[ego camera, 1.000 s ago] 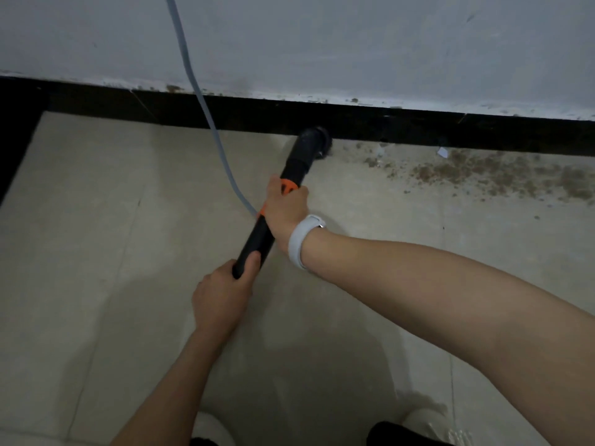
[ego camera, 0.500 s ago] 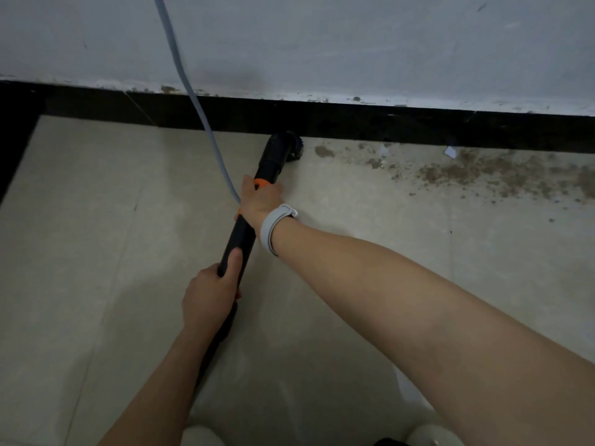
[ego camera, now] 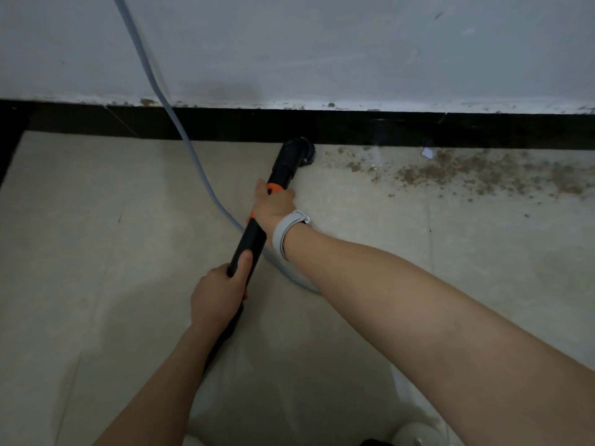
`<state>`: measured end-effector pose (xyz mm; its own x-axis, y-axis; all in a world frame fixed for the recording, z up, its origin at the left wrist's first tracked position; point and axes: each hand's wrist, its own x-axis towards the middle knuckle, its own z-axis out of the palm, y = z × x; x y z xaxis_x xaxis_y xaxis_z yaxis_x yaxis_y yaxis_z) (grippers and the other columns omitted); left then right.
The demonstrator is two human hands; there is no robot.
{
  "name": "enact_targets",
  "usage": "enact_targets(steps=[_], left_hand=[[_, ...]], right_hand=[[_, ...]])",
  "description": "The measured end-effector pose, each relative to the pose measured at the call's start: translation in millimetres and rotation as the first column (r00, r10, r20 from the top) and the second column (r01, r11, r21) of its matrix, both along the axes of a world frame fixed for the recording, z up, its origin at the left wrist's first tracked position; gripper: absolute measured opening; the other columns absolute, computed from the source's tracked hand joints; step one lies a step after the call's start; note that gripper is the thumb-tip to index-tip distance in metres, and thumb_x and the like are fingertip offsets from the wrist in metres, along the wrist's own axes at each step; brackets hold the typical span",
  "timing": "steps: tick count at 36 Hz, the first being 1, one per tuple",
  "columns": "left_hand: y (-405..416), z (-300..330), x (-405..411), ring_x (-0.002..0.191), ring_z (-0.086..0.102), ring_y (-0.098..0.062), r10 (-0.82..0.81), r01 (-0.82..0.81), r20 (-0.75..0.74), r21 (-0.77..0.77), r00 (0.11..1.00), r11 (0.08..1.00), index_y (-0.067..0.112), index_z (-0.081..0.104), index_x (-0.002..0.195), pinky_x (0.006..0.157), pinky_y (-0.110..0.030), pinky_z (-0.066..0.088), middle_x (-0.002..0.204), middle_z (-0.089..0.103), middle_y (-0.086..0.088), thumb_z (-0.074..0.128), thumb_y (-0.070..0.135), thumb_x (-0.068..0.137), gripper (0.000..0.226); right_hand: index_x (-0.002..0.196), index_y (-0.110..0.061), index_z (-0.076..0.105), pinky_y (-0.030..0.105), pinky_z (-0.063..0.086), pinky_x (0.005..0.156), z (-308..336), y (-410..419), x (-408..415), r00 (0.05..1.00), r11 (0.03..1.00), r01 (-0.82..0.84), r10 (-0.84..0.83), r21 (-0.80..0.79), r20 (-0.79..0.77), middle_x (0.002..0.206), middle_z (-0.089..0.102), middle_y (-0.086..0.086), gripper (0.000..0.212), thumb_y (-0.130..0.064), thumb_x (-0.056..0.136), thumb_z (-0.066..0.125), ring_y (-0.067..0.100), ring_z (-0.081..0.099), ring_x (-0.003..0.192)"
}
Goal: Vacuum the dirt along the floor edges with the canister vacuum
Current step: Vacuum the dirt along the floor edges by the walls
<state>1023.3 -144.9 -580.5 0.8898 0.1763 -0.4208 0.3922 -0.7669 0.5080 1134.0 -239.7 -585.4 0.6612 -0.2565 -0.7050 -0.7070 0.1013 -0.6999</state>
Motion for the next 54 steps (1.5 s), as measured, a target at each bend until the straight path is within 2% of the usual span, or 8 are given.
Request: enact_targets(steps=[23,28,33,36,39,44,48,54], left_hand=[[-41.5,0.2,3.6,0.052,0.059,-0.018,-0.129,0.129,-0.009,0.019,0.992,0.991,0.014,0.058,0.058,0.053,-0.026,0.04,0.05,0.058,0.002,0.034,0.06,0.094,0.063],[-49.8,0.9,4.5,0.054,0.06,-0.019,-0.141,0.141,-0.003,0.004,0.99,0.99,0.017,0.056,0.056,0.061,-0.029,0.046,0.049,0.057,0.003,0.035,0.062,0.093,0.061],[-59.8,3.8,6.1,0.057,0.061,-0.022,-0.173,0.173,-0.003,0.02,0.985,0.985,0.015,0.056,0.057,0.064,-0.031,0.049,0.052,0.059,0.0,0.035,0.063,0.091,0.062],[-64.0,1.4,6.6,0.061,0.063,-0.025,-0.185,0.186,-0.019,0.041,0.983,0.982,0.014,0.059,0.061,0.069,-0.035,0.053,0.058,0.063,-0.004,0.033,0.068,0.089,0.066],[-67.1,-2.4,8.1,0.066,0.065,-0.027,-0.21,0.211,-0.018,0.059,0.978,0.976,0.015,0.061,0.067,0.073,-0.038,0.054,0.067,0.067,-0.008,0.027,0.078,0.082,0.074],[-77.5,1.9,11.3,0.07,0.064,-0.026,-0.274,0.275,-0.032,0.062,0.961,0.959,0.018,0.058,0.069,0.075,-0.037,0.054,0.071,0.067,-0.006,0.025,0.077,0.082,0.068],[-87.7,8.2,12.4,0.072,0.063,-0.025,-0.3,0.303,-0.066,0.048,0.952,0.952,0.022,0.05,0.064,0.069,-0.032,0.05,0.072,0.065,-0.005,0.029,0.076,0.082,0.06],[-88.8,14.4,10.5,0.073,0.062,-0.023,-0.323,0.327,-0.049,0.096,0.945,0.94,0.023,0.054,0.071,0.064,-0.031,0.045,0.074,0.063,-0.002,0.026,0.076,0.083,0.061]], right_hand=[[0.125,-0.012,0.033,0.052,0.056,0.082,-1.6,-59.5,-9.5,0.992,0.993,0.12,-0.12,-0.008,-0.032,0.101,0.062,0.017,0.055,-0.054,0.092,0.046,0.039,0.067,0.087],[0.126,-0.012,0.032,0.051,0.056,0.082,-2.5,-73.2,-11.4,0.989,0.99,0.143,-0.142,0.02,-0.041,0.081,0.057,0.01,0.054,-0.052,0.094,0.046,0.038,0.068,0.084],[0.128,-0.007,0.032,0.052,0.055,0.085,-0.6,-87.5,-13.1,0.983,0.982,0.182,-0.18,0.055,-0.043,0.082,0.056,0.01,0.055,-0.049,0.095,0.047,0.036,0.066,0.084],[0.128,-0.007,0.033,0.052,0.056,0.084,0.9,-97.0,-16.8,0.98,0.976,0.2,-0.198,0.087,-0.034,0.07,0.052,0.008,0.051,-0.045,0.097,0.047,0.036,0.066,0.079],[0.131,-0.005,0.033,0.053,0.056,0.083,3.3,-105.5,-20.2,0.975,0.97,0.223,-0.222,0.099,-0.017,0.073,0.051,0.007,0.053,-0.043,0.098,0.048,0.034,0.064,0.078],[0.127,-0.004,0.034,0.052,0.057,0.081,8.6,-120.2,-22.7,0.966,0.961,0.26,-0.259,0.091,-0.022,0.076,0.05,0.007,0.05,-0.042,0.098,0.048,0.033,0.065,0.077],[0.125,-0.008,0.035,0.05,0.058,0.079,8.9,-131.4,-25.5,0.959,0.954,0.282,-0.281,0.104,-0.026,0.077,0.052,0.008,0.046,-0.043,0.098,0.047,0.027,0.062,0.062],[0.124,-0.008,0.039,0.054,0.056,0.083,9.7,-130.0,-25.2,0.945,0.942,0.325,-0.326,0.078,-0.001,0.091,0.057,0.013,0.048,-0.045,0.096,0.05,0.038,0.067,0.086]])
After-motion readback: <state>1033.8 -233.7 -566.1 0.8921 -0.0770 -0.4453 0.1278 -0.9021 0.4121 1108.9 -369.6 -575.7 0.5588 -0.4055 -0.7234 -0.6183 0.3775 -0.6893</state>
